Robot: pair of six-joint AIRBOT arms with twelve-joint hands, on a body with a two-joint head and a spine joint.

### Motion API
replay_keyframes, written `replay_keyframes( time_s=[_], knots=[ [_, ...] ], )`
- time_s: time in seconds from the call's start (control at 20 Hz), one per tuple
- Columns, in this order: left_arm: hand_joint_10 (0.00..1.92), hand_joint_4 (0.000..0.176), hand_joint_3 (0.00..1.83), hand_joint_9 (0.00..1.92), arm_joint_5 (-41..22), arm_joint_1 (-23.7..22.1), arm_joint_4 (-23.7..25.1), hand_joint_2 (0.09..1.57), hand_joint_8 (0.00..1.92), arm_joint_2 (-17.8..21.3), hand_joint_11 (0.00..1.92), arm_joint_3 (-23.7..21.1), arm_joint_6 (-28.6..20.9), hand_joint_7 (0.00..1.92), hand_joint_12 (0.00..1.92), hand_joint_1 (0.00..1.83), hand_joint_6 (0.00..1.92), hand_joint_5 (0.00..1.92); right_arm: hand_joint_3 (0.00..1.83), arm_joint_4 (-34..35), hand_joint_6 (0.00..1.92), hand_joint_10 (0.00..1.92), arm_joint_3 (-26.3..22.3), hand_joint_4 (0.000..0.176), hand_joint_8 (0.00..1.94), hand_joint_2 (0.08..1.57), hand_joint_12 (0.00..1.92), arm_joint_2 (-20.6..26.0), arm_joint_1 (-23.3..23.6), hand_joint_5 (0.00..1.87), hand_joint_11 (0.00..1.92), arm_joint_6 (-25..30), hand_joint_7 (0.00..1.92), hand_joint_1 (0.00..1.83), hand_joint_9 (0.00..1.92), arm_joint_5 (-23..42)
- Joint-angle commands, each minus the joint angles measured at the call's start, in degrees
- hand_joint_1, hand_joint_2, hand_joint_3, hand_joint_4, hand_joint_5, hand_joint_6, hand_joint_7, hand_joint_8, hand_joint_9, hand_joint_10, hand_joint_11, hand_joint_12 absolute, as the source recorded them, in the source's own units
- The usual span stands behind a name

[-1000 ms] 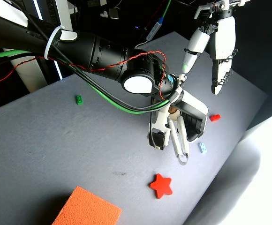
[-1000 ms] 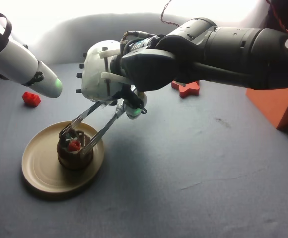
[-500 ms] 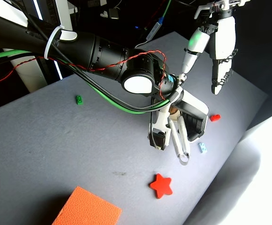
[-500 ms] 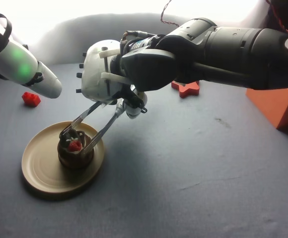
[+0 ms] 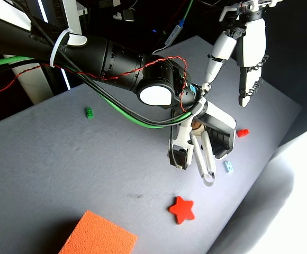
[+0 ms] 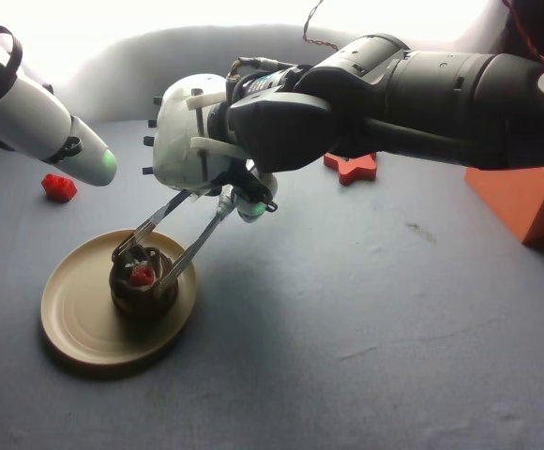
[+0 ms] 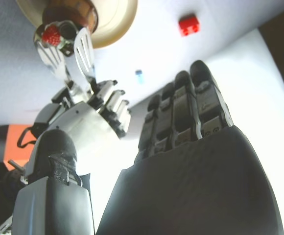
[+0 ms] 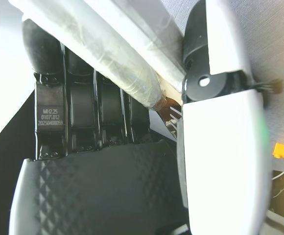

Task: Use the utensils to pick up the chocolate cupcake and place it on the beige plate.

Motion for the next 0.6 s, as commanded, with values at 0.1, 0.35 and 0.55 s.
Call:
replay_keyframes(
  time_s=[0.1, 0.35, 0.55],
  knots=[
    [0.0, 0.0, 0.0, 0.08, -2.22, -0.38, 1.94, 1.15, 0.0, 0.54, 0.0, 0.17, -0.29, 0.06, 0.28, 0.31, 0.0, 0.03, 0.0, -0.16, 1.11, 1.51, -0.18, 0.0, 1.51, 1.22, 1.55, 0.18, 0.37, 0.8, 0.75, -0.89, 0.79, 1.2, 0.7, 6.23],
    [0.0, 0.0, 0.0, 0.06, -2.23, -0.39, 1.95, 1.16, 0.0, 0.58, 0.0, 0.18, -0.29, 0.05, 0.19, 0.29, 0.0, 0.01, 0.0, -0.16, 1.15, 1.53, -0.18, 0.0, 1.52, 1.23, 1.58, 0.21, 0.39, 0.79, 0.68, -1.06, 0.75, 1.19, 0.63, 6.25],
    [0.0, 0.0, 0.0, 0.11, -2.23, -0.39, 1.95, 1.15, 0.0, 0.66, 0.0, 0.22, -0.29, 0.07, 0.29, 0.33, 0.0, 0.05, 0.0, -0.16, 1.07, 1.54, -0.19, 0.0, 1.56, 1.22, 1.6, 0.27, 0.4, 0.86, 0.65, -1.15, 0.72, 1.2, 0.6, 6.3]
  ],
)
